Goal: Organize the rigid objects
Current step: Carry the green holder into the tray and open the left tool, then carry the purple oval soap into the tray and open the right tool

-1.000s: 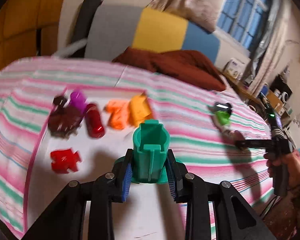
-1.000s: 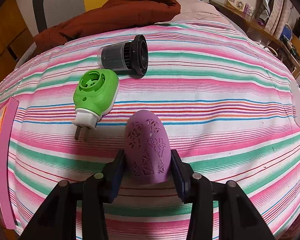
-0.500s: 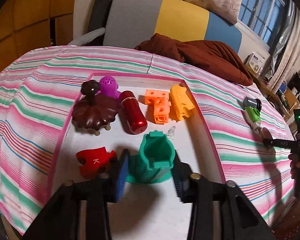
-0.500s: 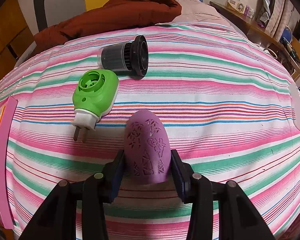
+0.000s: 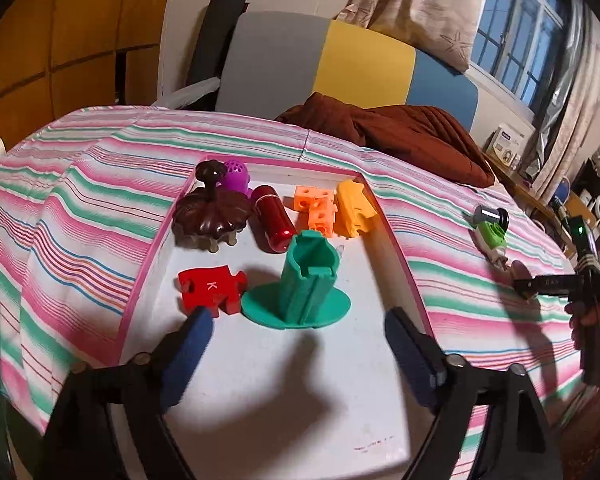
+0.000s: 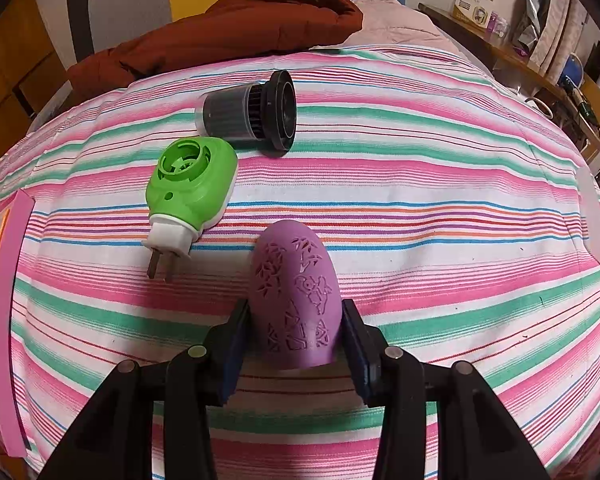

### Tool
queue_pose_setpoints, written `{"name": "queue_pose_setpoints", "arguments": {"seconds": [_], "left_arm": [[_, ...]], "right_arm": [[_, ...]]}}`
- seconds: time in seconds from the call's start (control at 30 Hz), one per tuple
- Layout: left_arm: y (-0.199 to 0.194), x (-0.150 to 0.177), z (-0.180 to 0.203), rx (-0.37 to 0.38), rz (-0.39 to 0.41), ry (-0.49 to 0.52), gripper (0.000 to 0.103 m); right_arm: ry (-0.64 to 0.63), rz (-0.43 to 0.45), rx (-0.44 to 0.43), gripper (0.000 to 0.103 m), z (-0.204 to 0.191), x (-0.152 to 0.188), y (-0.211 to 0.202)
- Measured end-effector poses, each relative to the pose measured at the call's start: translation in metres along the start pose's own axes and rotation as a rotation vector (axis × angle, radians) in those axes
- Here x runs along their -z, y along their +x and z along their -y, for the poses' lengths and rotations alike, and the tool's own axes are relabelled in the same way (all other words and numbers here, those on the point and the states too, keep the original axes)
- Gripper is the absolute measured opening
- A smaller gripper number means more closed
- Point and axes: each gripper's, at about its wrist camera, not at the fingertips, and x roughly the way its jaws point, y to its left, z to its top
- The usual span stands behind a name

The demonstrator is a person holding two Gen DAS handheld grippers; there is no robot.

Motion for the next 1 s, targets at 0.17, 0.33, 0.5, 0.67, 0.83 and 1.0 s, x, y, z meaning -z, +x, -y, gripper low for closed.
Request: {"name": "queue_pose_setpoints", "arguments": {"seconds": [0.17,0.33,0.5,0.67,0.83,1.0], "left_arm": [[-0.003,0.003,0.004,-0.011,0.004,0.012,0.096],[-0.003,0.006,0.004,-0.002,-0.004,0.005,0.096],[-0.004,0.007,0.005,-0.002,0.002,0.009,0.096],[-0.006,0.008,0.004,0.004,0.001,0.012,0.096],[-0.009,0.009,0.004,0.001,0.004,0.022,0.096],[-0.012,0.010,0.002,-0.007,0.005,0.031,0.096]], "right_arm": [[0.013,-0.002,-0.060,0.044,-0.007,0.005,-0.005],[-0.024,-0.001,-0.106,0.044,-0.024,0.012,-0.011],[-0.039,0.001,-0.162,0.044,-0.039,0.022,-0.019],[-0.060,-0.004,-0.232,0.044,-0.051,0.031,-0.025],[-0.106,0.010,-0.316,0.044,-0.078,0.041,-0.034],[-0.136,0.008,-0.378,0.044,-0.107,0.052,-0.042]]}}
